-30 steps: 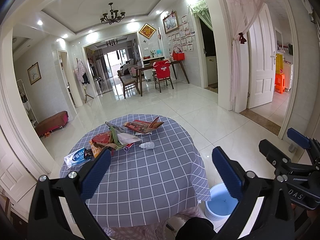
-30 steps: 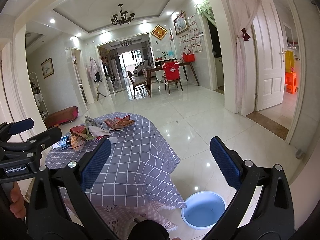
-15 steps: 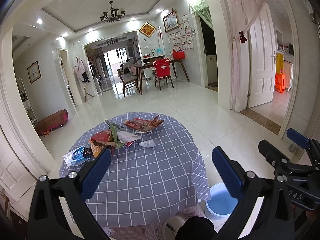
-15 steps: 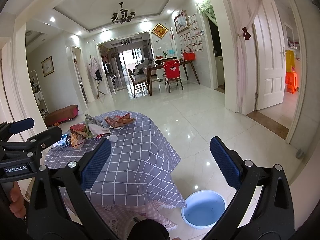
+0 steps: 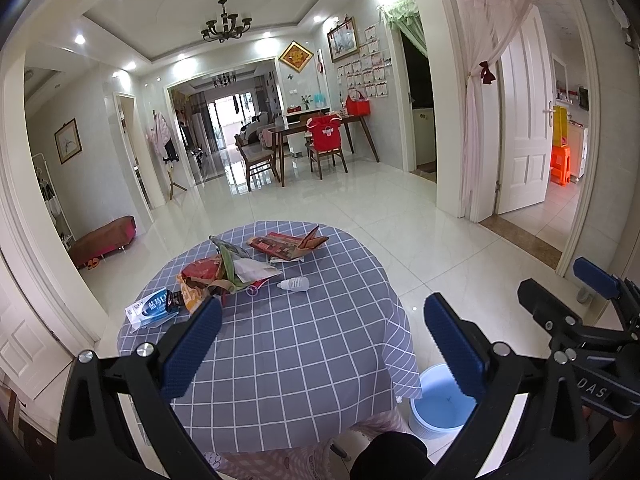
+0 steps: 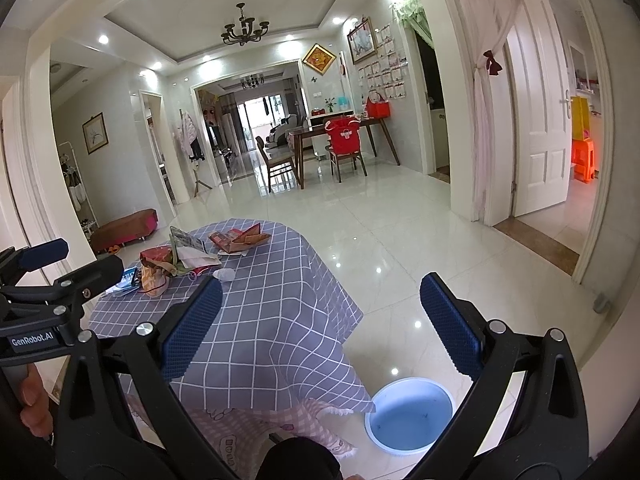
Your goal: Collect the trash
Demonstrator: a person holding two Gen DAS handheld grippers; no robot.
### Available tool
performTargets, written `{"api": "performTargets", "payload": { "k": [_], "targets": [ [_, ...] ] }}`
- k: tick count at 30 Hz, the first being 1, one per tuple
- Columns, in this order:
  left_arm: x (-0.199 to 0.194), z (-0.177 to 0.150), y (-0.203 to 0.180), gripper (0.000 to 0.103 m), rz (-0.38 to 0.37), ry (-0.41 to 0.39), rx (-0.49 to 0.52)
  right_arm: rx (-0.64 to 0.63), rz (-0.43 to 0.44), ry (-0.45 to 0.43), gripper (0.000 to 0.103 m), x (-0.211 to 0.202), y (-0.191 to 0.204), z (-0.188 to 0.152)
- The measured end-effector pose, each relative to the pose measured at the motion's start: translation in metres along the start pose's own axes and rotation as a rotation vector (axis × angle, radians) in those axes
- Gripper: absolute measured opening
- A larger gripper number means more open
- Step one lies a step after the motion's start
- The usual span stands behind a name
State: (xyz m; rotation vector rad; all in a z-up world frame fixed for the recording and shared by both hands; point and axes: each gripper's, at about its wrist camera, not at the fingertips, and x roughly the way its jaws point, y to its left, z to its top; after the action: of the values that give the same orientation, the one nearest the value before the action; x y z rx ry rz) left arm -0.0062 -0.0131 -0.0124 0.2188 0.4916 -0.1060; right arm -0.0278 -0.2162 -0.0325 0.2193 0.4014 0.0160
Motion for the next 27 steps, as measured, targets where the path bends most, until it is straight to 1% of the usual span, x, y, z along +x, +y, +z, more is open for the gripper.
{"api": "performTargets", "payload": {
  "k": [8,11,15,17,21,27],
  "targets": [
    [0.014,-0.010,0.009,0.099,0.003,0.030,-0.011,0.011,0.012,0.040,0.097,0.014,0.000,-0.002],
    [0.027,-0.012,0.016,0.099,0.006,0.059,-0.025,0.010,0.013,0.062,0.097,0.025,0.004,-0.002],
    [0.051,-0.021,0.034,0.099,0.013,0.115,-0.057,-0.002,0.033,0.104,0.097,0.051,0.017,-0.003],
    [0.066,-0.025,0.051,0.099,0.025,0.148,-0.085,-0.006,0.047,0.136,0.097,0.067,0.025,-0.004],
    [0.098,-0.040,0.105,0.099,0.056,0.225,-0.205,-0.020,0.089,0.180,0.097,0.100,0.043,-0.001],
    [0.135,-0.058,0.180,0.099,0.114,0.281,-0.347,-0.072,0.158,0.237,0.097,0.158,0.084,0.002]
  ]
}}
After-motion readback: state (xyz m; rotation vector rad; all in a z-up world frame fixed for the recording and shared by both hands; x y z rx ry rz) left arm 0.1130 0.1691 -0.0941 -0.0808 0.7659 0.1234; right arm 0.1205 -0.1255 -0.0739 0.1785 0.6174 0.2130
